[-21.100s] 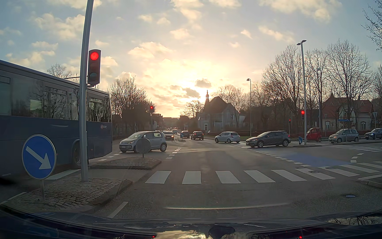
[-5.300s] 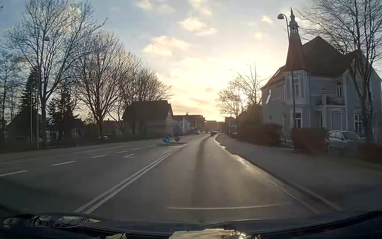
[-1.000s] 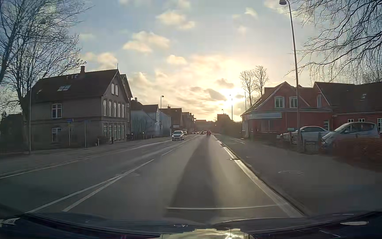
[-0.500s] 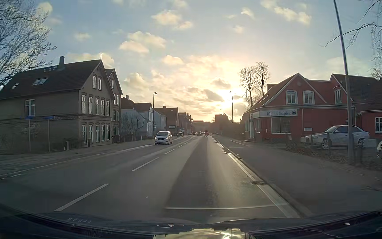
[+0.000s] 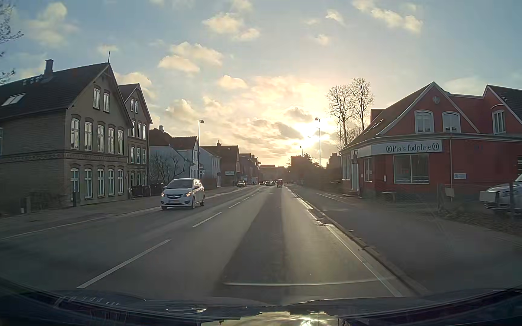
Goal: Follow the waypoints while adhering to traffic rules and regulations
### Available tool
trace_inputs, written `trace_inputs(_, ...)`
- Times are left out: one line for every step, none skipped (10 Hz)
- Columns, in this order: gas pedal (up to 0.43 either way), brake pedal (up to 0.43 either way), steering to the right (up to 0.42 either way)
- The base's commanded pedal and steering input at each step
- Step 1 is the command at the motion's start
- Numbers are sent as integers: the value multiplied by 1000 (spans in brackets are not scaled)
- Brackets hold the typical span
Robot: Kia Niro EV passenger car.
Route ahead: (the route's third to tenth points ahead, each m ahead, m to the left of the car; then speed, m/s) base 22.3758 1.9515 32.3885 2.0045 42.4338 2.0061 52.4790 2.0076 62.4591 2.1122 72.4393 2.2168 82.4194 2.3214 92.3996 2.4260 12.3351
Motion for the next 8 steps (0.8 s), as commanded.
trace_inputs(130,0,6)
trace_inputs(130,0,6)
trace_inputs(130,0,5)
trace_inputs(118,0,5)
trace_inputs(118,0,4)
trace_inputs(118,0,4)
trace_inputs(118,0,5)
trace_inputs(110,0,5)
